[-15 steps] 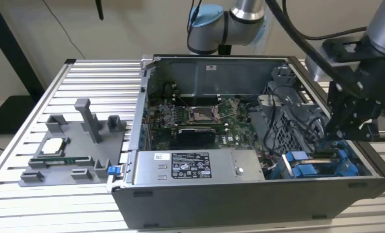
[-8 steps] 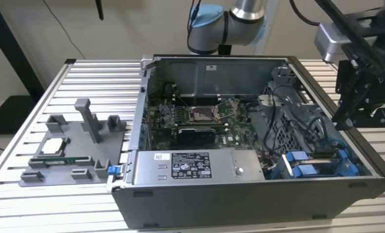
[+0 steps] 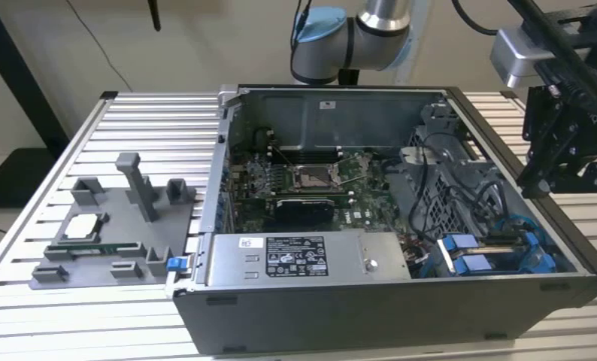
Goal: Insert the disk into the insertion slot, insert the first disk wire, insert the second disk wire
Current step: 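Insert the second disk wire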
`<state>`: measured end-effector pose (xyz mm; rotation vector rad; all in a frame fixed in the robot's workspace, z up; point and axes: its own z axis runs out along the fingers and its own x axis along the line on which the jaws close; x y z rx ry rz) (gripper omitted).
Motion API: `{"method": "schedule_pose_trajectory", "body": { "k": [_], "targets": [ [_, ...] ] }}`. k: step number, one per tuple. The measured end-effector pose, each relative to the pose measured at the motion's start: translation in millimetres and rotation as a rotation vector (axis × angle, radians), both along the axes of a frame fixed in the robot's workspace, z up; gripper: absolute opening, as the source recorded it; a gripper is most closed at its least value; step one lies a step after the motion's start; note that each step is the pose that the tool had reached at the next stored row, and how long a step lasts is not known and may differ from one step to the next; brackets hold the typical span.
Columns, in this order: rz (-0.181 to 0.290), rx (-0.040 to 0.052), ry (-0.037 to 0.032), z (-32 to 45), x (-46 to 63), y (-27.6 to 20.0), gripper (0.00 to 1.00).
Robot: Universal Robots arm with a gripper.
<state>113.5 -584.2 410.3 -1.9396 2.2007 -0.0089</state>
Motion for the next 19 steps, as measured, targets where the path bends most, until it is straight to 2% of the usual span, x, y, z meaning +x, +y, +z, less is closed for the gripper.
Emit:
{"method": "schedule_pose_trajectory", "body": {
  "k": [19],
  "targets": [
    [0.000, 0.0097, 0.0000, 0.0, 0.0, 0.0, 1.00]
  ]
}}
